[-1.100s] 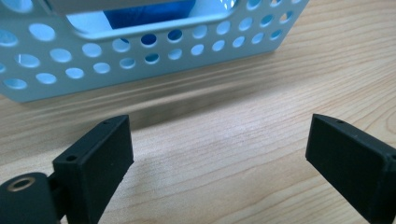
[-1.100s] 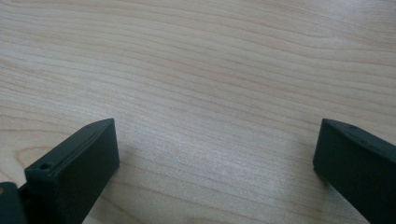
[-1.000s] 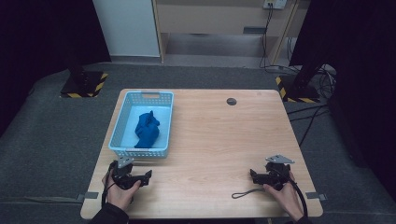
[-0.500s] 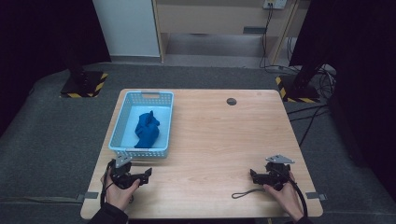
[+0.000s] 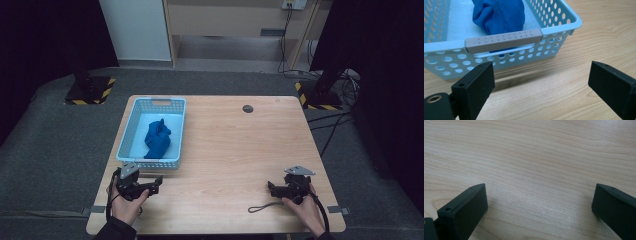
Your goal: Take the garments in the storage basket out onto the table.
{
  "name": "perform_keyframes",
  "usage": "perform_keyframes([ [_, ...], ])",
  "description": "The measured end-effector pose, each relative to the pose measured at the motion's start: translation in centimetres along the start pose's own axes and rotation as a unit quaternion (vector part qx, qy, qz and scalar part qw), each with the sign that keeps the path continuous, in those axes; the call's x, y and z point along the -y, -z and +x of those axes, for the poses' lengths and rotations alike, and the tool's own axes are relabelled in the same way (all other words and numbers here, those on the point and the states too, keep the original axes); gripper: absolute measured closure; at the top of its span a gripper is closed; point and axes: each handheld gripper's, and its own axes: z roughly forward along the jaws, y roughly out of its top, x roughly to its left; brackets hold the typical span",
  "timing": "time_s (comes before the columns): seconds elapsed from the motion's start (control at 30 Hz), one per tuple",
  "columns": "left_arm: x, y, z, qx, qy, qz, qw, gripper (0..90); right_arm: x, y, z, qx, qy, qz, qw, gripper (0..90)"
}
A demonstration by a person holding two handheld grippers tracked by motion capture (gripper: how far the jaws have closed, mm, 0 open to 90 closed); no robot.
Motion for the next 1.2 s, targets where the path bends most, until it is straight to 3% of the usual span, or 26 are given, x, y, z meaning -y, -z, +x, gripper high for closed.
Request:
perform_keyframes([
  [0.43, -2.0, 0.2, 0.0, 0.004, 0.003, -0.024, 0.9997, 5.6, 0.0, 0.0, 0.0, 0.0, 0.0, 0.0, 1.0, 0.5],
  [1.2, -4.6, -1.0, 0.5, 0.003, 0.006, -0.032, 0.9995, 5.5, 0.0, 0.0, 0.0, 0.0, 0.0, 0.0, 1.0, 0.5],
])
